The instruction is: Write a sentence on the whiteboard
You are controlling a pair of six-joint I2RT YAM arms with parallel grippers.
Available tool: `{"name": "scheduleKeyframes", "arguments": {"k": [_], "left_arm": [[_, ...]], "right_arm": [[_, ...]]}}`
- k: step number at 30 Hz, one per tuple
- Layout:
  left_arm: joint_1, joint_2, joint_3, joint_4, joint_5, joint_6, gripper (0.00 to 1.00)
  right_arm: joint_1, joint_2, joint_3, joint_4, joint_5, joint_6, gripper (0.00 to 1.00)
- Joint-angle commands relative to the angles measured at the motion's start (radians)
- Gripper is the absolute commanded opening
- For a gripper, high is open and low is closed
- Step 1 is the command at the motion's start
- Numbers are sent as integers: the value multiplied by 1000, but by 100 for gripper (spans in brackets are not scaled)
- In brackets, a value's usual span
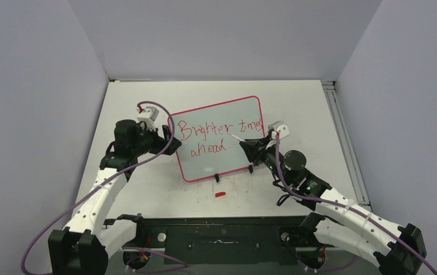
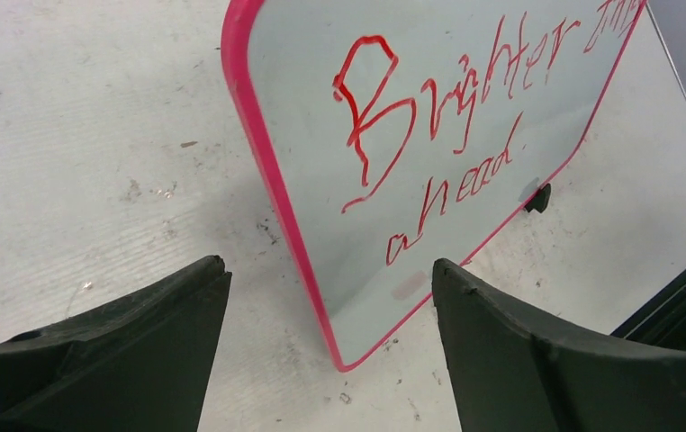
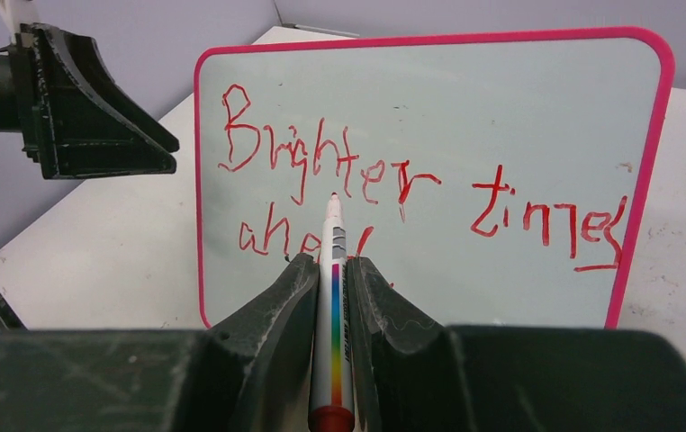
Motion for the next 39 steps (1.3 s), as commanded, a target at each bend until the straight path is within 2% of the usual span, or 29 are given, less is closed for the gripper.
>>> {"name": "scheduleKeyframes", "arguments": {"k": [1, 4, 9, 12, 17, 21, 24, 26, 33, 39], "left_arm": [[1, -162, -49, -53, -127, 38, 83], [0, -265, -69, -68, -203, 59, 87], [-36, -388, -80, -57, -236, 98, 84], [-144, -413, -61, -92, -257, 126, 79], [-459, -408, -67, -141, -385, 111, 76], [-702, -341, -86, -138, -503, 35, 73], [-852, -282, -128, -56, -549, -10, 72], [-914, -216, -162, 29, -549, -36, 72], [-1005, 24, -235, 281, -544, -103, 63], [-1026, 176, -231, 341, -578, -71, 58]], "right_arm": [[-4, -32, 39, 53, -33, -18, 5], [-3, -73, 37, 15, -20, -10, 5], [-6, -100, 63, -101, 67, 6, 5], [-5, -46, 128, -216, 94, 5, 5], [-8, 23, 167, -336, 112, 4, 5], [-16, 19, 165, -358, 127, 14, 5], [-23, 3, 159, -364, 152, 13, 5], [-29, -9, 154, -362, 155, 11, 5], [-30, -115, 78, -288, 182, 35, 5], [-29, -182, 56, -286, 190, 50, 5]]}}
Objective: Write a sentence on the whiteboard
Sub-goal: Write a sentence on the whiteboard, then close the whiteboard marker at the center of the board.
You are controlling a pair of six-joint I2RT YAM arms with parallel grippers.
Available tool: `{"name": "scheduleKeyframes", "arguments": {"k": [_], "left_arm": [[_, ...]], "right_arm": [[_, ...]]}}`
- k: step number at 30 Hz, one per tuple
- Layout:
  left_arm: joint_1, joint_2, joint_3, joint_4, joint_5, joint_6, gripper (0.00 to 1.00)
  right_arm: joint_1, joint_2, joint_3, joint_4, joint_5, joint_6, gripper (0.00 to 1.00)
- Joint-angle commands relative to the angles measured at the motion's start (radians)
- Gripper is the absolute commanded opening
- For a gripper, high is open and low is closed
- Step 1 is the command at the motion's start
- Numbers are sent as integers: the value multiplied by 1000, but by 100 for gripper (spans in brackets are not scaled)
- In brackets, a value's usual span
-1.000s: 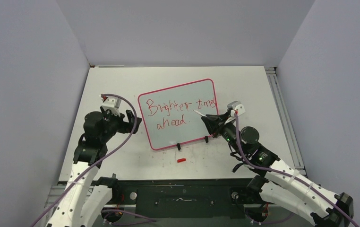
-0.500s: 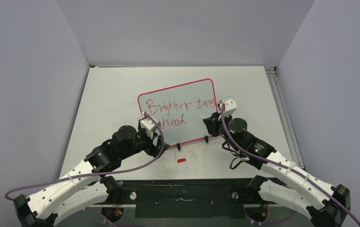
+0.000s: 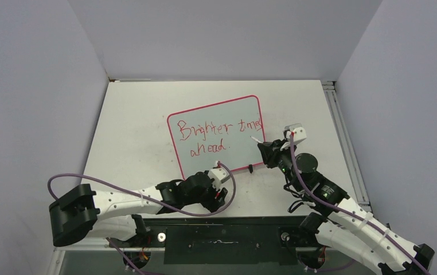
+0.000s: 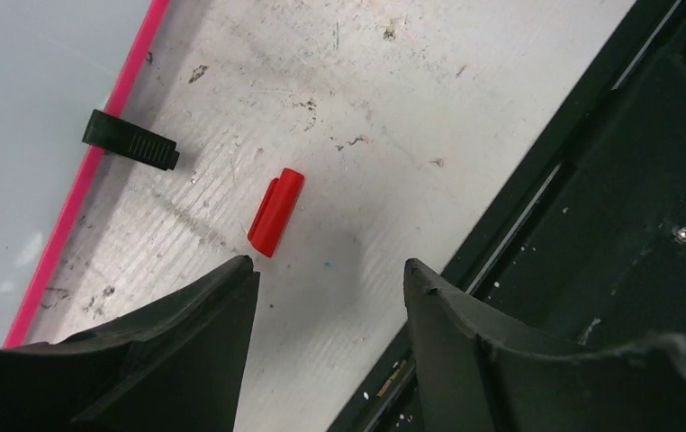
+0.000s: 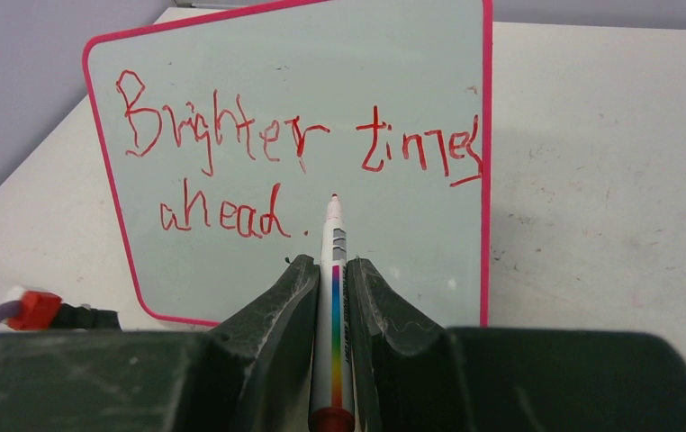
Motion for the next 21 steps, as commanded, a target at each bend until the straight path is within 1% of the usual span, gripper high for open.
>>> {"name": "scheduleKeyframes", "arguments": {"k": [1, 5, 8, 15, 21], "left_arm": [[-13, 77, 22, 133, -50, 14, 57], [-13, 126, 37, 114, -88, 37, 54], [-13, 135, 27, 116, -110, 40, 52], [-12, 163, 32, 126, -116, 66, 50], [-11, 189, 56, 106, -124, 109, 43]], "right_arm": [[-3, -32, -7, 57, 28, 20, 5], [-3, -33, -6, 50, 19, 20, 5], [-3, -31, -6, 53, 8, 17, 5], [-3, -20, -15, 64, -9, 29, 5], [-3, -16, -14, 58, -12, 31, 5]]}}
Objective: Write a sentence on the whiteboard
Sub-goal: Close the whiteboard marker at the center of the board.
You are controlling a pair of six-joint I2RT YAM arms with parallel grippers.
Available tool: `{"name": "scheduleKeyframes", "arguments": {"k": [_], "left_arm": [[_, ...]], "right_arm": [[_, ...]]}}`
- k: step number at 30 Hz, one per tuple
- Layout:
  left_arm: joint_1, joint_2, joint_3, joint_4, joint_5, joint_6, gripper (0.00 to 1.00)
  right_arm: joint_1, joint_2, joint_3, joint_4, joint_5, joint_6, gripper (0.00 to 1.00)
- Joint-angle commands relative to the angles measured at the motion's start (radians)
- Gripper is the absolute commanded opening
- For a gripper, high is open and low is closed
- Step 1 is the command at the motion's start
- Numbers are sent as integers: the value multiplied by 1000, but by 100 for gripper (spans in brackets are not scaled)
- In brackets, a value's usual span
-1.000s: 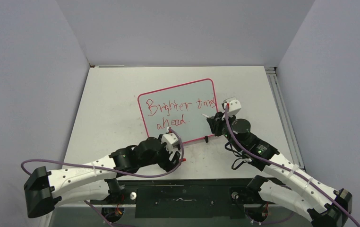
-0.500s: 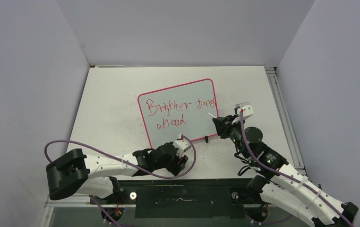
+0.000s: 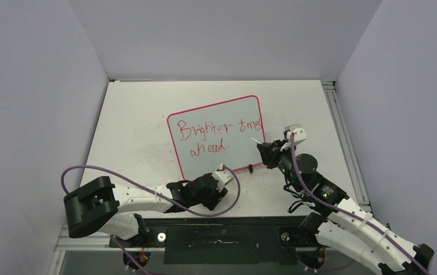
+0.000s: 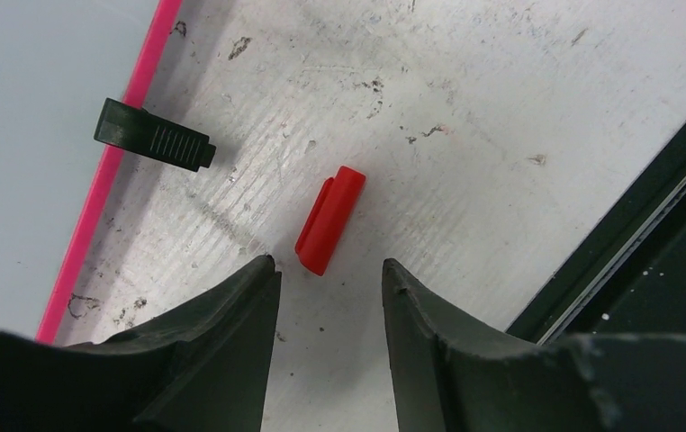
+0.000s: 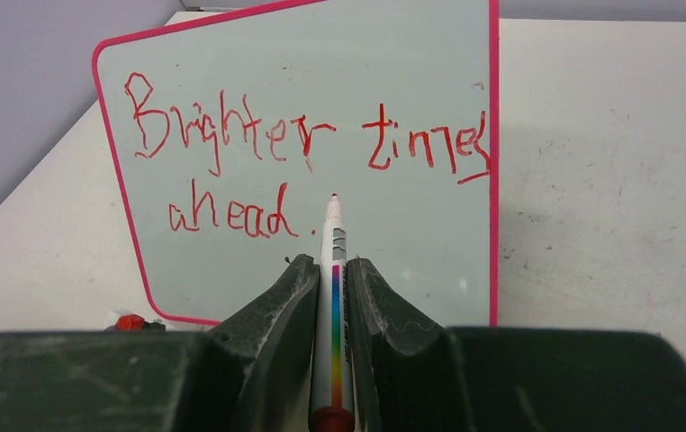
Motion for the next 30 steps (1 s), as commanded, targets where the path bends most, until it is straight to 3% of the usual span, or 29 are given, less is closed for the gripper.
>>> {"name": "scheduleKeyframes", "arguments": {"k": [1, 9, 20, 30], "left_arm": [[-3, 9, 54, 28, -18, 48, 42], [-3, 58, 79, 40, 7, 96, 32], [-12, 134, 110, 9, -5, 141, 27], [-38, 158, 115, -6, -66, 109, 0]], "right_arm": [[-4, 6, 2, 40, -8, 11, 5], [-5, 8, -2, 36, -7, 18, 5], [-4, 36, -1, 49, -11, 16, 5], [-5, 45, 9, 54, -13, 11, 5]]}}
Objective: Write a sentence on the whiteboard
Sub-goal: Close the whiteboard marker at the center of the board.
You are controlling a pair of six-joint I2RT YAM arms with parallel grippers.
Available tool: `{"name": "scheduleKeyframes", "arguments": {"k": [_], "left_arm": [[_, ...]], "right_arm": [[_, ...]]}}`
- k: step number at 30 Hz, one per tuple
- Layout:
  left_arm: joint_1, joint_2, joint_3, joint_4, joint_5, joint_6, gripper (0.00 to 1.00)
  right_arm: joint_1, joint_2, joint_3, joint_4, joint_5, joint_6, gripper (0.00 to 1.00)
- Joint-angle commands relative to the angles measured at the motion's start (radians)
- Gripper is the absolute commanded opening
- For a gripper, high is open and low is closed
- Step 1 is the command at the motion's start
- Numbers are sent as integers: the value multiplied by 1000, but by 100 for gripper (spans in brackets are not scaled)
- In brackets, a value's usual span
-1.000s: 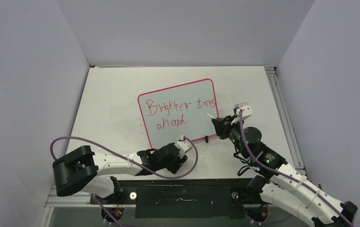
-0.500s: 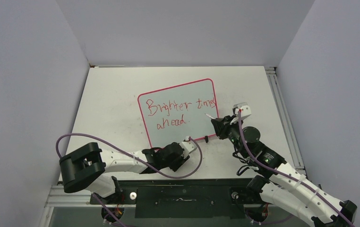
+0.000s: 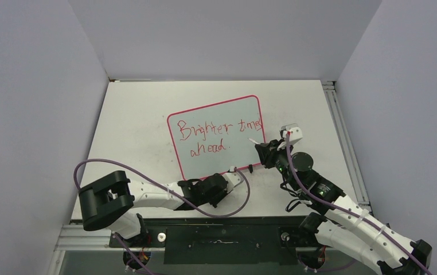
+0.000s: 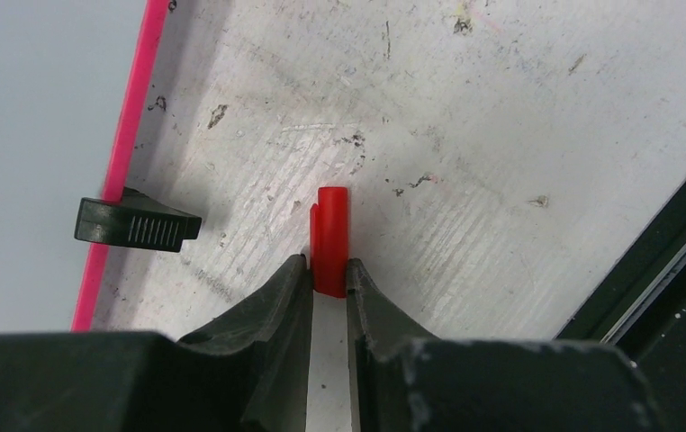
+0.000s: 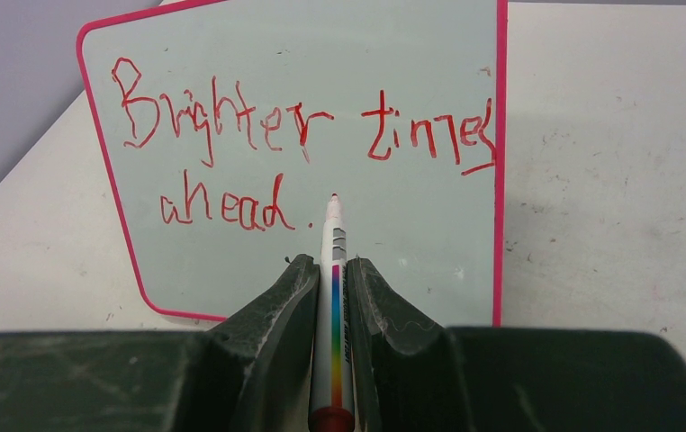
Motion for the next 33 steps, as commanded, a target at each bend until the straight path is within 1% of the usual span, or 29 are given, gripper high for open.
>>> {"name": "scheduleKeyframes", "arguments": {"k": [1, 4, 7, 9, 12, 14, 16, 20, 21, 23, 24, 25, 28, 30, 33], "left_arm": [[-14, 17, 20, -12, -48, -24, 0], [-16, -28, 8, -9, -88, -55, 0], [-15, -137, 11, -34, -114, -73, 0], [-13, -216, 35, -82, -114, -74, 0], [6, -317, 96, -198, -102, -64, 0], [53, -377, 144, -273, -68, -49, 0], [118, -434, 189, -329, 10, -22, 0], [289, -522, 257, -422, 202, 59, 0], [337, -545, 261, -428, 273, 88, 0], [420, -591, 248, -422, 393, 159, 0], [451, -610, 236, -416, 445, 190, 0], [472, -629, 222, -407, 482, 212, 0], [478, -658, 164, -334, 565, 207, 0], [479, -657, 147, -305, 588, 200, 0], [479, -648, 152, -305, 622, 201, 0]], "right_arm": [[-5, 5, 16, 37, -3, 2, 5], [-5, 13, 44, -9, 37, 3, 5], [-4, 33, 92, -74, 47, -11, 5], [-6, 50, 130, -116, 37, -21, 5], [-24, 81, 197, -175, -6, -38, 5], [-68, 108, 239, -197, -99, -57, 5], [-136, 138, 283, -208, -225, -68, 5], [-339, 201, 329, -180, -646, -49, 5], [-388, 224, 333, -165, -744, -33, 5], [-444, 253, 327, -117, -906, 9, 5], [-449, 265, 318, -84, -973, 32, 5], [-453, 276, 313, -57, -1024, 50, 5], [-451, 309, 290, 20, -1137, 101, 5], [-442, 324, 265, 51, -1190, 144, 5], [-421, 351, 246, 101, -1230, 168, 5]]}}
